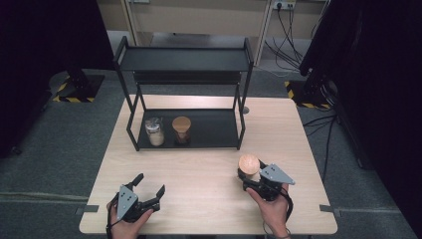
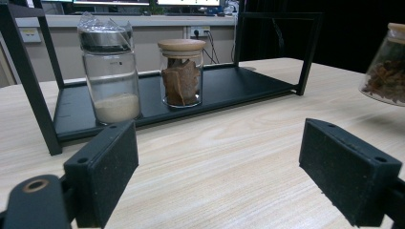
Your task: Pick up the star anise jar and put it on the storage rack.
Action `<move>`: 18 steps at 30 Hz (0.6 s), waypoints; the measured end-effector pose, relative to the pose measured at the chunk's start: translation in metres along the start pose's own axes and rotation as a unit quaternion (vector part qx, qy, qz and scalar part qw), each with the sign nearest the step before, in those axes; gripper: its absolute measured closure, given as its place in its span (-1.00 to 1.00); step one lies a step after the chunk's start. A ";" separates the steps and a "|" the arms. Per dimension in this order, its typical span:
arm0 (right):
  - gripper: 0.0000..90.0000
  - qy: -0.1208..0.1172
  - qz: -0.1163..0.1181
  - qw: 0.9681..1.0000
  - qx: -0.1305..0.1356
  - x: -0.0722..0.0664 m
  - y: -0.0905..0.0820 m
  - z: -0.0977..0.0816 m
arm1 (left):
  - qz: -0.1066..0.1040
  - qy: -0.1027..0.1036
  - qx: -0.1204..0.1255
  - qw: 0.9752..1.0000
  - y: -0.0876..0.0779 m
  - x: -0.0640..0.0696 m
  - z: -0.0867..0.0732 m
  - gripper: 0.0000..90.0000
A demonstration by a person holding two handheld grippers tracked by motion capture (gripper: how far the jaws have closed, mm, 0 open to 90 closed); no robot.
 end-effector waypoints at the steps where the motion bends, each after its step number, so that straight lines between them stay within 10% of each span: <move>1: -0.43 -0.001 0.000 1.000 0.001 -0.001 0.001 0.001 | 0.000 0.000 0.000 1.000 0.000 0.000 0.000 -0.72; 18: -0.43 -0.006 0.006 1.000 0.013 -0.008 0.021 0.024 | -0.001 0.000 0.000 1.000 0.000 0.000 0.000 -0.72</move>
Point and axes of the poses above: each handheld gripper's, and its own axes: y roughly forward along the jaws, z roughly out of its top, x roughly to its right, the point moved 3 cm from there along y, roughly forward along the jaws, and after that the axes turned 6 degrees about -y, right-handed, at the moved point
